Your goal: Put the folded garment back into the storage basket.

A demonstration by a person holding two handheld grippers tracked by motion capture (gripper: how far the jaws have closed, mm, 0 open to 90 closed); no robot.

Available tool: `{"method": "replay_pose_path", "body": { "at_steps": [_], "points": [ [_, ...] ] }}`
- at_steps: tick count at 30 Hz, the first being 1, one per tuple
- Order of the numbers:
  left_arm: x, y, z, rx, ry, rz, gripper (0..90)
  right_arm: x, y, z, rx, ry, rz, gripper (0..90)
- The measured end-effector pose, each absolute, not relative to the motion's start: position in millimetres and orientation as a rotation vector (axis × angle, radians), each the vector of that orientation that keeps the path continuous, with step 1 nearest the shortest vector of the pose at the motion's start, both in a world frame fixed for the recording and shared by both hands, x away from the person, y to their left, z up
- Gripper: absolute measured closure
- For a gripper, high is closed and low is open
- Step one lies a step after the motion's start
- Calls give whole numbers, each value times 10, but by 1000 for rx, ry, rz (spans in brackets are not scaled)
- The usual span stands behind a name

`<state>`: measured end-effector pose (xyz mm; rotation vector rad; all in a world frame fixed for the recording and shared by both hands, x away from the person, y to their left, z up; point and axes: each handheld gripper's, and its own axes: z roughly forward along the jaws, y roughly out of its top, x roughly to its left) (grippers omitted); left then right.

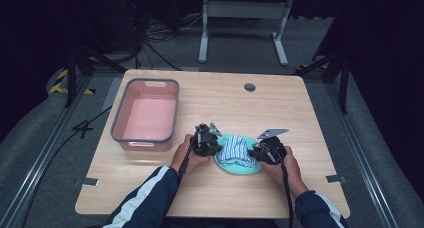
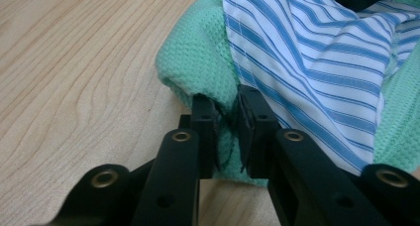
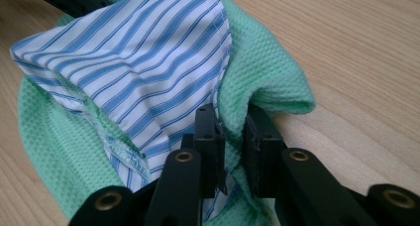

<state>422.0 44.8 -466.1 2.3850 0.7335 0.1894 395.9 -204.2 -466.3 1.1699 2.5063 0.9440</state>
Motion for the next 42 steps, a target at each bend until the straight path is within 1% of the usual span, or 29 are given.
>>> {"method": "replay_pose_path", "body": {
  "at_steps": [9, 15, 20, 27, 42],
  "points": [
    [4206, 454, -4602, 2389, 709, 201, 831, 3969, -2066, -4619, 1184, 2503, 947, 798],
    [4199, 444, -4527, 2382, 700, 200, 832, 3968, -2102, -4534, 1190, 2485, 982, 799],
    [4202, 423, -4424, 2395, 682, 226, 832, 3974, -2129, -4489, 1208, 2472, 1001, 799],
    [4204, 408, -4392, 2401, 677, 231, 832, 3971, -2136, -4454, 1206, 2463, 998, 799],
    [4217, 442, -4155, 2417, 657, 278, 832, 4005, -2046, -4294, 1200, 2447, 1009, 799]
  ]
}}
